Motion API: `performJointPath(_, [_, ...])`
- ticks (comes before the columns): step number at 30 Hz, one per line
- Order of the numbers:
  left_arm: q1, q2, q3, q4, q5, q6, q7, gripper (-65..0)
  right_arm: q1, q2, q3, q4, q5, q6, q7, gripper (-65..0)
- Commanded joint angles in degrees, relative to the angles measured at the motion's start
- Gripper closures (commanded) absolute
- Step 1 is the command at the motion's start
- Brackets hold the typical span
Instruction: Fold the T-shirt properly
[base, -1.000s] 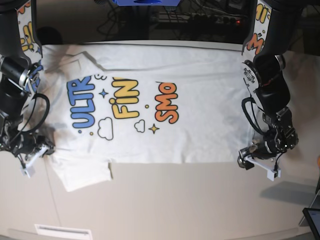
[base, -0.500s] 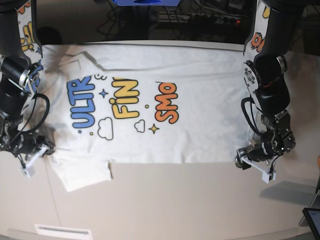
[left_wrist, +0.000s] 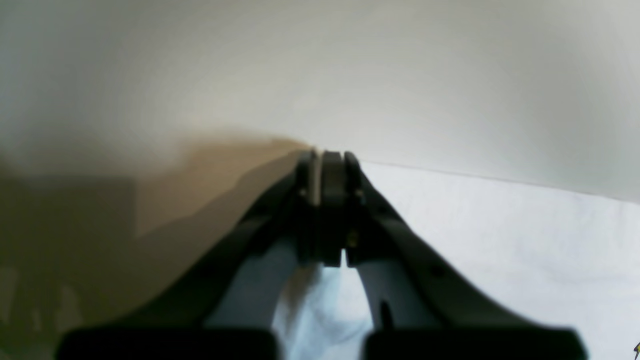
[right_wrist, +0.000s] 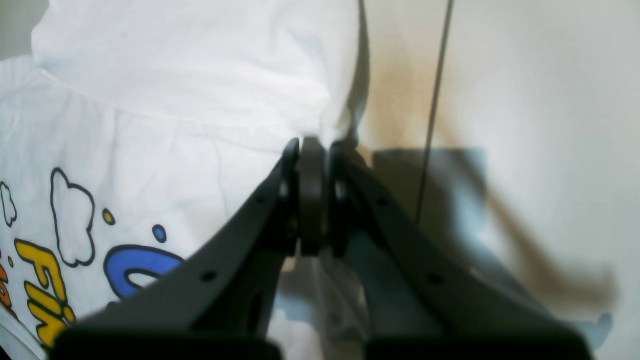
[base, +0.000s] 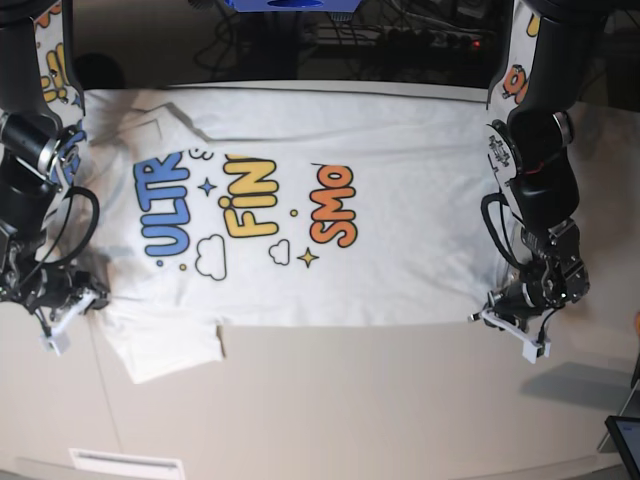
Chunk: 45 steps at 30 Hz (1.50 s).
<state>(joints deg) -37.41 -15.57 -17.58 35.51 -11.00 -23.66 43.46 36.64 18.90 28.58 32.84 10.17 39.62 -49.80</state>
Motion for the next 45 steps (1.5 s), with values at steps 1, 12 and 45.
performJointPath(1, [-0.79, -0.21, 0.22, 0.23, 0.59, 0.06, 2.03, 0.0, 1.55, 1.02, -0.05, 0.96, 0.42, 0.38, 0.44, -0.9])
performJointPath(12, [0.35, -0.21, 0.31, 6.82, 0.59, 0.06, 2.47, 0.0, 1.55, 0.93, -0.05, 1.14, 0.42, 0.38, 1.23, -0.9])
performJointPath(45, [0.53, 0.23, 5.76, 22.21, 0.06, -0.21, 8.63, 0.0, 1.47, 0.14, -7.35, 5.8, 0.68, 0.38, 10.28, -0.6])
